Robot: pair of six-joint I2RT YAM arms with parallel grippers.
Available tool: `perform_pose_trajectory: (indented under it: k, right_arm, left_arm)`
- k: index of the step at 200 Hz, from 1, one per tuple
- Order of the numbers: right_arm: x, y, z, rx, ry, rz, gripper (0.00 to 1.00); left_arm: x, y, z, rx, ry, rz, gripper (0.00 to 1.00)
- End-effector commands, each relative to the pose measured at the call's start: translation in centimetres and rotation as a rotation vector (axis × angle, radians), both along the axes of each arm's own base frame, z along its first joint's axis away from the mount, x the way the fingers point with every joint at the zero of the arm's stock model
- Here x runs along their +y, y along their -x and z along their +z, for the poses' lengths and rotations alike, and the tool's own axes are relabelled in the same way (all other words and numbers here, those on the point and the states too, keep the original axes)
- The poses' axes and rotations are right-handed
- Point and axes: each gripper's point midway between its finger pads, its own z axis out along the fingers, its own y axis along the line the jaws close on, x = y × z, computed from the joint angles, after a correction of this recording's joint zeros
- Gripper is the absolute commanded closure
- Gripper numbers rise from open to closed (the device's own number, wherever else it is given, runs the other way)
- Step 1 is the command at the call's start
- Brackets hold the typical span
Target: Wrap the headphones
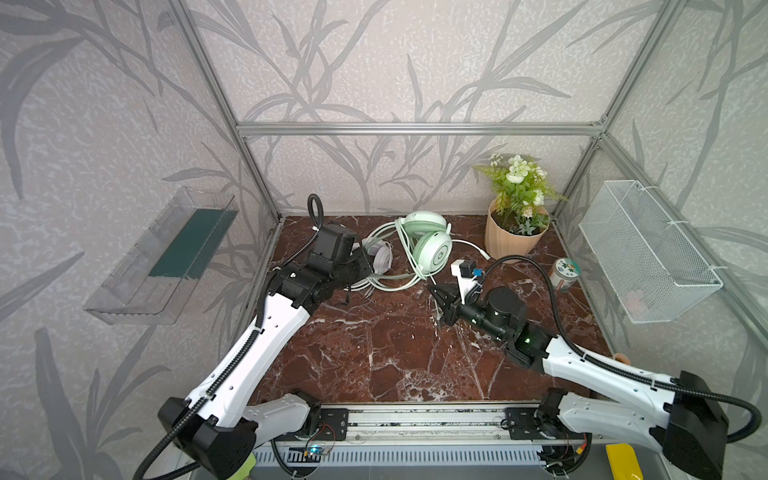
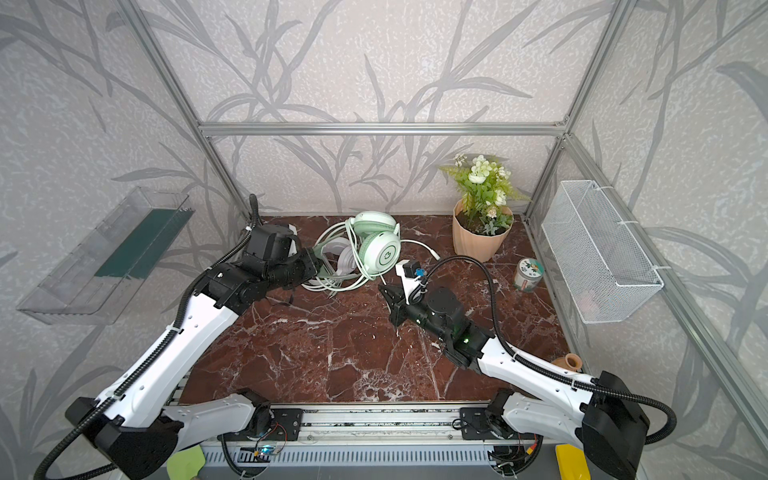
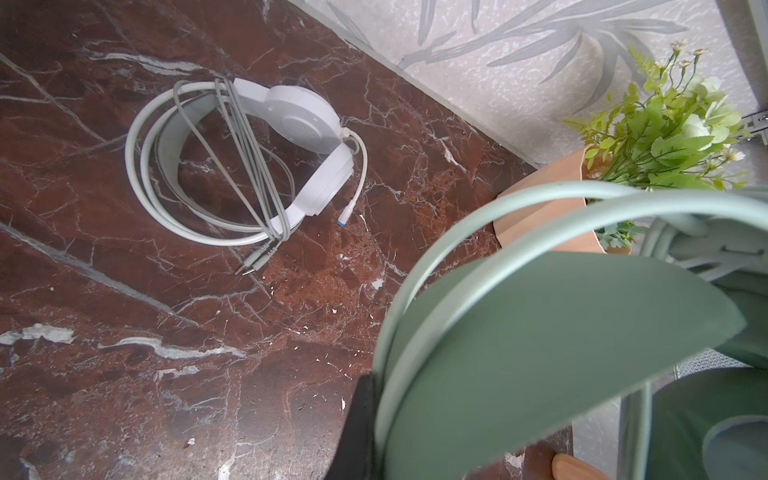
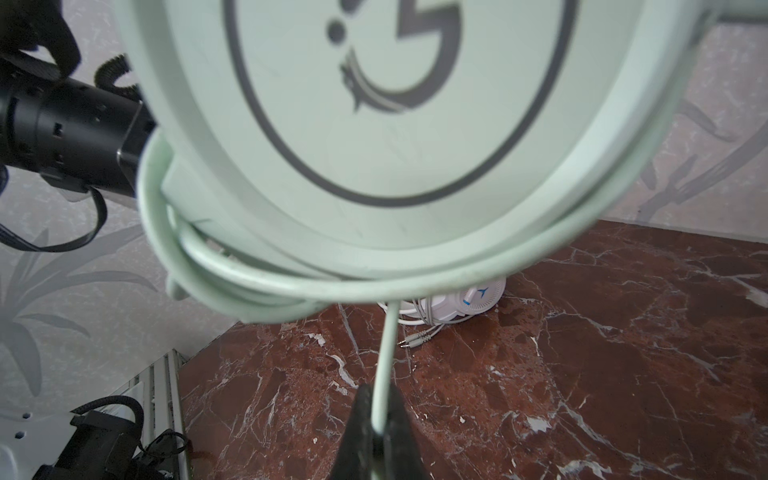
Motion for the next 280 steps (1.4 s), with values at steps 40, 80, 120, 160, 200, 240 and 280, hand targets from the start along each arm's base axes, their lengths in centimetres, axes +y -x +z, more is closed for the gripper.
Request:
perform_pose_trajectory:
  k: [40, 80, 120, 160, 200, 240, 280]
  right_arm:
    - [1.6, 3.0, -0.5, 0.053, -0.05, 0.132, 0.95]
    - [2.9, 4.9, 0.7, 0.04, -0.069, 0.222, 0.92]
    - [1.6, 4.5, 1.4, 0.046, -0.083, 0.15, 0.83]
    - [2.4, 6.2, 1.8, 0.064, -0.099, 0.257, 0.77]
    - [1.3, 6.6, 1.4, 0.028, -0.107, 0.239, 0.73]
    - [-0.3, 5.5, -0.7, 0.009, -0.074, 0.137, 0.43]
    - [0.8, 4.8, -2.7, -0.019, -0.03, 0.143, 0.31]
  left_arm:
    - [2.8, -2.3, 6.5, -0.249, 0.181, 0.231, 1.0]
    - [3.2, -2.2, 5.8, -0.249, 0.172, 0.246, 1.0]
    - [3.5, -1.8, 5.6, -0.258, 0.167, 0.251, 1.0]
    - [3.7, -1.5, 5.3, -0.259, 0.173, 0.254, 1.0]
    - [3.0, -1.1, 6.7, -0.271, 0.2, 0.218, 1.0]
    - [1.6, -0.4, 10.0, -0.28, 0.184, 0.115, 1.0]
    - [0.1, 0.5, 12.1, -0.245, 0.154, 0.003, 1.0]
